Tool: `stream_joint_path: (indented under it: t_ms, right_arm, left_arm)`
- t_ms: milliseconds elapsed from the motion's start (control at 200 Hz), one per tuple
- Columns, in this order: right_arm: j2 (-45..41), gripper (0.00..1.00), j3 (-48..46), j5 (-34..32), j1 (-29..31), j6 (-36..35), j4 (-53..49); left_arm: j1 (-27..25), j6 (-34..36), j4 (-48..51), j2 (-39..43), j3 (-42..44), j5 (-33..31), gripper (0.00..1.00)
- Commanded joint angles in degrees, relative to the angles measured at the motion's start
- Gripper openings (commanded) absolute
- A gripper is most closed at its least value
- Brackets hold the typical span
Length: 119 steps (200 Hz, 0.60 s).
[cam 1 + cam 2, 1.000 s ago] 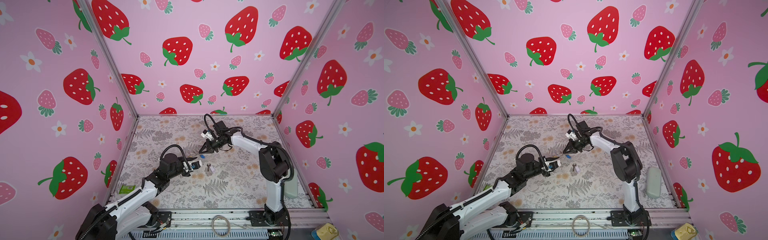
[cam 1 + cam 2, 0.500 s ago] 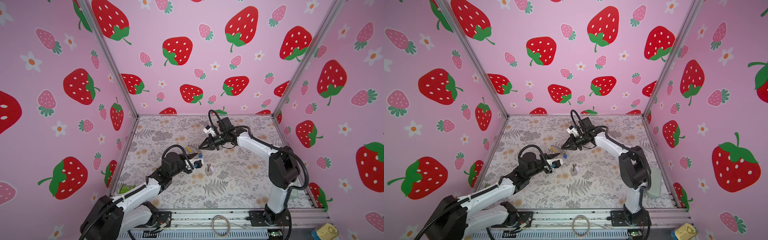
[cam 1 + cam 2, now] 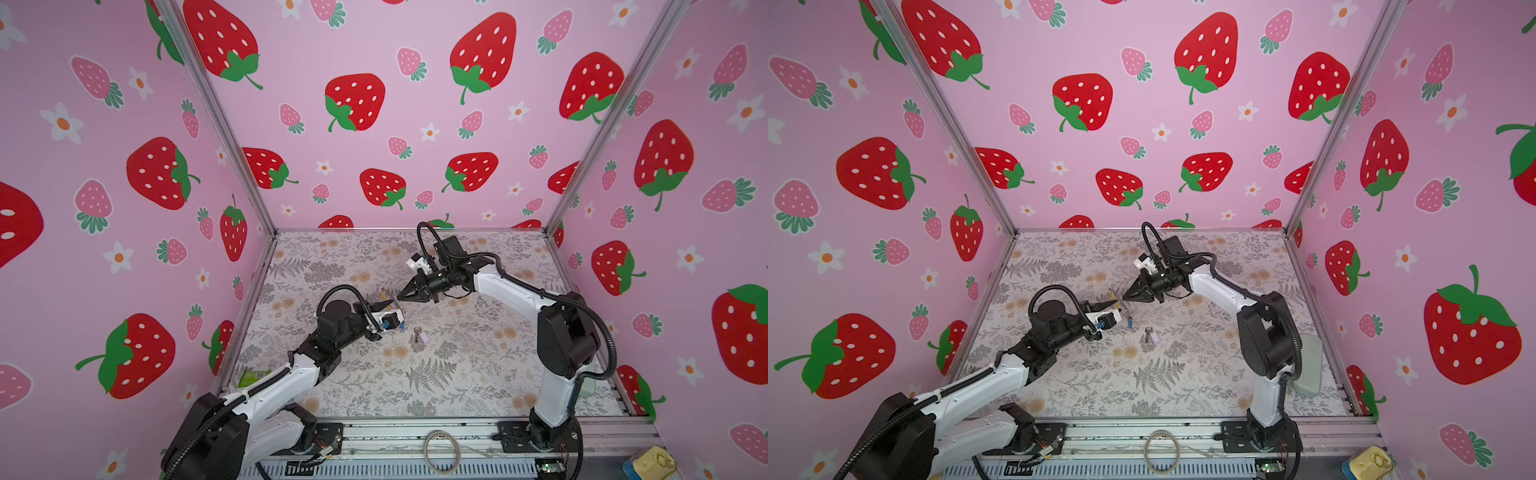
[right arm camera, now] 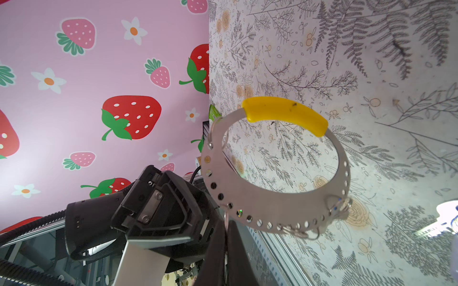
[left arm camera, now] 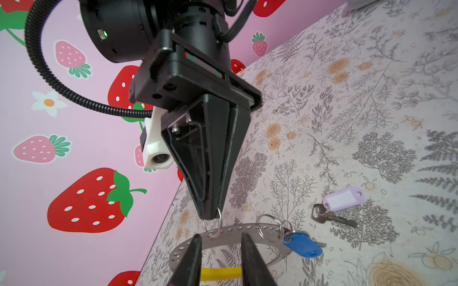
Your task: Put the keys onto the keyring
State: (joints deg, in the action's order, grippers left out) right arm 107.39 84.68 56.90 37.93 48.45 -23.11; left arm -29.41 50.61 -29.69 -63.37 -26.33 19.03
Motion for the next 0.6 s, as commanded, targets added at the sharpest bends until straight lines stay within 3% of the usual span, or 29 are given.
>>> stream_joint_path:
  t_ms: [0,345,590]
  right_arm:
    - [-2.9,0.07,-0.7,1.3,-0.3,1.5,0.7]
    - [-3.9,0.07,-2.0,2.1,-0.3,3.7,2.3]
    - [-4.2,0.07,-2.7,2.3,-0.1,4.4,2.3]
  left_arm:
    - [0.3,-0.2,-0.8,-0.8,-2.7,2.2,0.30]
    - [0.2,3.5,2.1,-2.2,-4.4,2.5,0.26]
    - [-1.9,6.0,1.0,-4.3,-5.6,-3.0,0.25]
